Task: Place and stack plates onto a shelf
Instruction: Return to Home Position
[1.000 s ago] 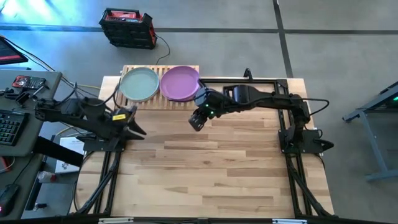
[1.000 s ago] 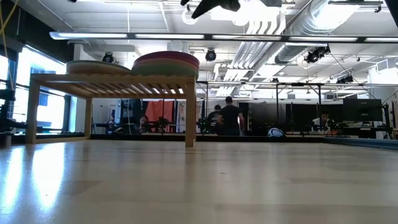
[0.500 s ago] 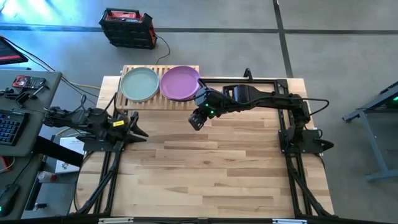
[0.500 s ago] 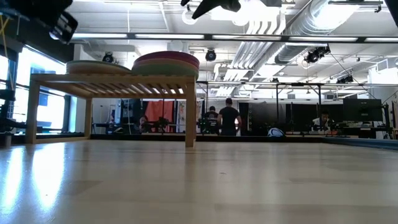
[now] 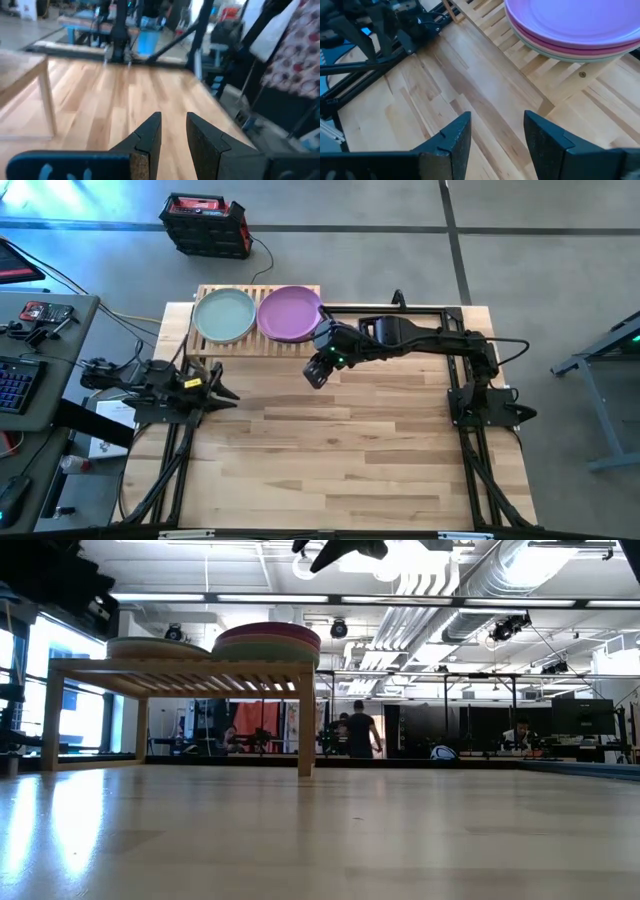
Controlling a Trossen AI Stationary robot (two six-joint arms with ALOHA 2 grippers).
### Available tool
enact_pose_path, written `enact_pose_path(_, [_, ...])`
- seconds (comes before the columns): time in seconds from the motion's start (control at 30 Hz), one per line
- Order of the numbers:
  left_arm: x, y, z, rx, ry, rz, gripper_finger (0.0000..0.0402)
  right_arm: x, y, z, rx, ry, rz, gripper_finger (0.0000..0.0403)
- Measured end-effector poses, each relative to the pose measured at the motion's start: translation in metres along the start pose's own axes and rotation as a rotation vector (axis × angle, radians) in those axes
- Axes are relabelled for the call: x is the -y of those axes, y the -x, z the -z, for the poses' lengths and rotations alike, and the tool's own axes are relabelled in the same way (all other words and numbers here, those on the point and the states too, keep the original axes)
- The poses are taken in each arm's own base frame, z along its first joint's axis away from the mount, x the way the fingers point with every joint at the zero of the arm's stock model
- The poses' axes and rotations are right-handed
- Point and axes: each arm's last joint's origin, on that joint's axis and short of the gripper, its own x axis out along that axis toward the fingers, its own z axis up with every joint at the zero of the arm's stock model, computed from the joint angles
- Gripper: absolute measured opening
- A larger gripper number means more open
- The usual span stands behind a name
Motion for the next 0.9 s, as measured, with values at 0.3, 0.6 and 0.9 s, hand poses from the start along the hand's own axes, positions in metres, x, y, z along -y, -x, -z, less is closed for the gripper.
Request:
enact_pose_path(0.3, [-0.004,-0.005,0.013,-0.024,-0.015,-0.052,0.0078,0.0,0.0,0.0,0.0,-0.007,0.001,0.0158])
enact_pose_path(0.6, [-0.008,-0.017,0.033,-0.017,-0.01,-0.075,0.0078,-0.003,0.001,0.002,-0.002,-0.001,-0.005,0.0158])
enact_pose_path(0.9, [-0.009,-0.021,0.038,0.017,0.017,-0.083,0.0078,-0.004,0.001,0.002,-0.002,0.014,-0.006,0.0158])
